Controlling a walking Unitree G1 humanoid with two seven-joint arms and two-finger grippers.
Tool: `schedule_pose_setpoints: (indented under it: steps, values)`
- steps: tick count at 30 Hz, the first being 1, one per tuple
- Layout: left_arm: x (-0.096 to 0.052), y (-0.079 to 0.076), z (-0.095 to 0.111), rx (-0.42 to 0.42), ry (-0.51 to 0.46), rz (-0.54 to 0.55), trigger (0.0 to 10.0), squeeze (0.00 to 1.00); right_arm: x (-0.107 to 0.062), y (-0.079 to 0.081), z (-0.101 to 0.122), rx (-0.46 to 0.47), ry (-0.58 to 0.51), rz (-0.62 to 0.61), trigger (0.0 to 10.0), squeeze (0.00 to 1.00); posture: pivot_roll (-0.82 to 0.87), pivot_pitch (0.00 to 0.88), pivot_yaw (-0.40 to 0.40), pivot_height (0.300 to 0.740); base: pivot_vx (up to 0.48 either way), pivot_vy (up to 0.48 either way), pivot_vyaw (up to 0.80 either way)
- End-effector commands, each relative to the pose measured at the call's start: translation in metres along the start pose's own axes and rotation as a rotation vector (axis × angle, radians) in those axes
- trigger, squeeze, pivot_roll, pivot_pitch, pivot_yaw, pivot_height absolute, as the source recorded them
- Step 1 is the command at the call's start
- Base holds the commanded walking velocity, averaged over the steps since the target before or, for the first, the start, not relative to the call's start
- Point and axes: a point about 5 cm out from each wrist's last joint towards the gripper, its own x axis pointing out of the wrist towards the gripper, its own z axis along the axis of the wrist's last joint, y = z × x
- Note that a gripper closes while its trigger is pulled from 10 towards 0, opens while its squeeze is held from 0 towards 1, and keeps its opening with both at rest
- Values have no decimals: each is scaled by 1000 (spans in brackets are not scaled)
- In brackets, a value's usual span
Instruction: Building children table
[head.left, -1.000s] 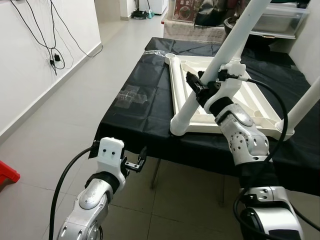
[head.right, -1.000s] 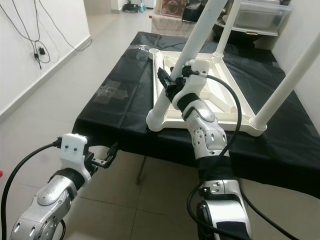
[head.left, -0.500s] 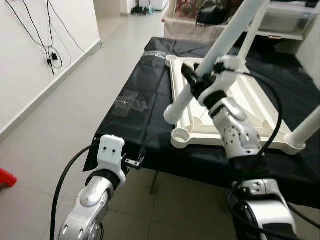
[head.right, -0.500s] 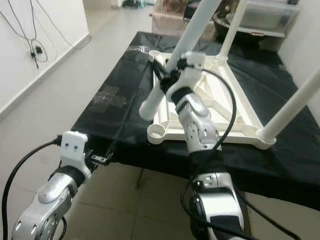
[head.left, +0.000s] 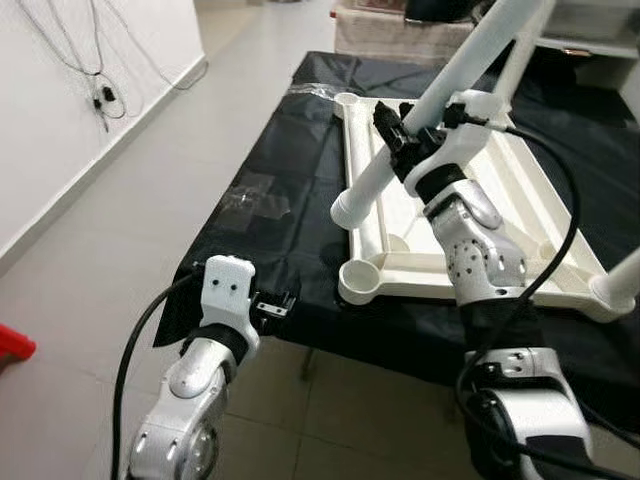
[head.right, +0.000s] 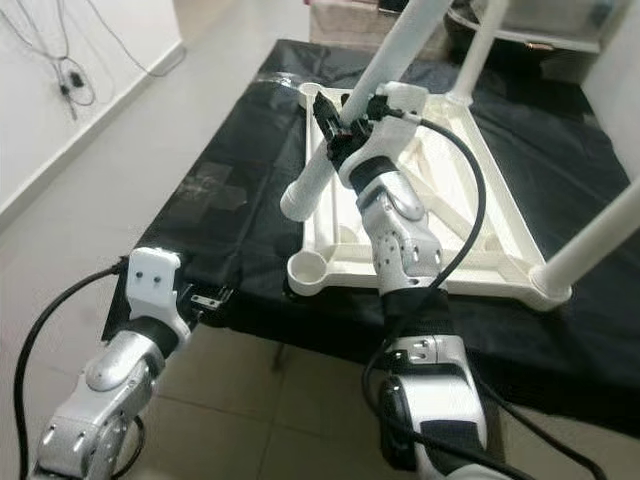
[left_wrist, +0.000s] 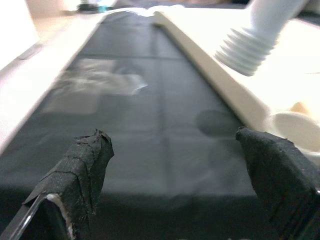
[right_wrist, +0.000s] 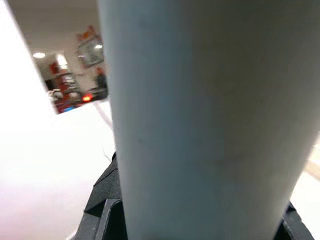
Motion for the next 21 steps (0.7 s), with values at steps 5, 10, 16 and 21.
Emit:
schedule_pose_setpoints:
  steps: [5,10,16,21]
  values:
    - [2,-1,4,4,-17,6,10000,0,-3,-3,3,-16,-22,-10,10000,0,90,129,-51,740,0,0,0]
    - [2,-1,4,13,-16,-2,10000,0,-3,-1,2,-22,-21,-6,10000,0,89,129,-51,740,0,0,0]
    - [2,-1,3,16,-13,-8,10000,0,-3,0,1,-25,-23,-5,10000,0,90,128,-52,740,0,0,0]
    - [2,-2,3,18,-15,-15,10000,0,-2,0,1,-27,-24,-8,10000,0,88,132,-48,740,48,0,0]
